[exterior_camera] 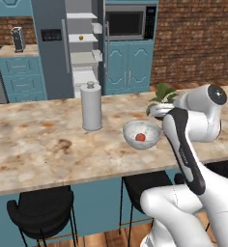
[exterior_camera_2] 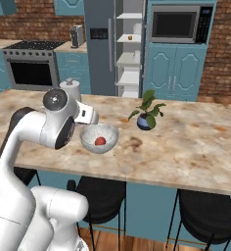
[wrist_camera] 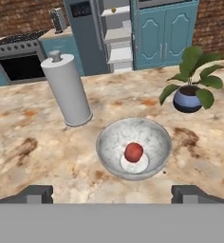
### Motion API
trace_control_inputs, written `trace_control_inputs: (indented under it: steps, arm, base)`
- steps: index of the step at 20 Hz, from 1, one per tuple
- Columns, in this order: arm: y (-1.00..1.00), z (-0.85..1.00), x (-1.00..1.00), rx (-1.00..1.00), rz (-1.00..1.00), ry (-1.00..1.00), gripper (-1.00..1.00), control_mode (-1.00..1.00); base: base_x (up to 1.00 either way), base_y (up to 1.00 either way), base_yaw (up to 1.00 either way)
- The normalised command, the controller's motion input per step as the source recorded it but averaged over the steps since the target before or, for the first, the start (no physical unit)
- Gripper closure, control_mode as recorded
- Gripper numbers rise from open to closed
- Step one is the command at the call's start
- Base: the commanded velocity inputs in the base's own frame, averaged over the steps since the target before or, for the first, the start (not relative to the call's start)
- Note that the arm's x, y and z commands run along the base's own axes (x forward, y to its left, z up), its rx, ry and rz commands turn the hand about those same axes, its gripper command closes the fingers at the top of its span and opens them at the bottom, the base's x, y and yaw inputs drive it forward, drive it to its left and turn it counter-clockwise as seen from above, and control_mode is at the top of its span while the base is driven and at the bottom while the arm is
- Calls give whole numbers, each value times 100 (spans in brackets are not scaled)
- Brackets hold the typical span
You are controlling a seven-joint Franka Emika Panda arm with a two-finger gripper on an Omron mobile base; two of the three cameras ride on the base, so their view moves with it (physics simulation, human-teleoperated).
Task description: Retrieve the peach and apple from the fridge and place them into the bowl on the dining table.
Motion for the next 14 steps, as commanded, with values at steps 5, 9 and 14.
trace_control_inputs:
  steps: [5,9,14]
  arm:
    - [0,52,-97,0,1,0,-100,-100]
    - [0,20,-92,0,0,0,-100,-100]
    - [0,0,-83,0,0,-3,-100,-100]
  base:
    - [0,0,0]
    - [0,0,0]
    - [0,0,0]
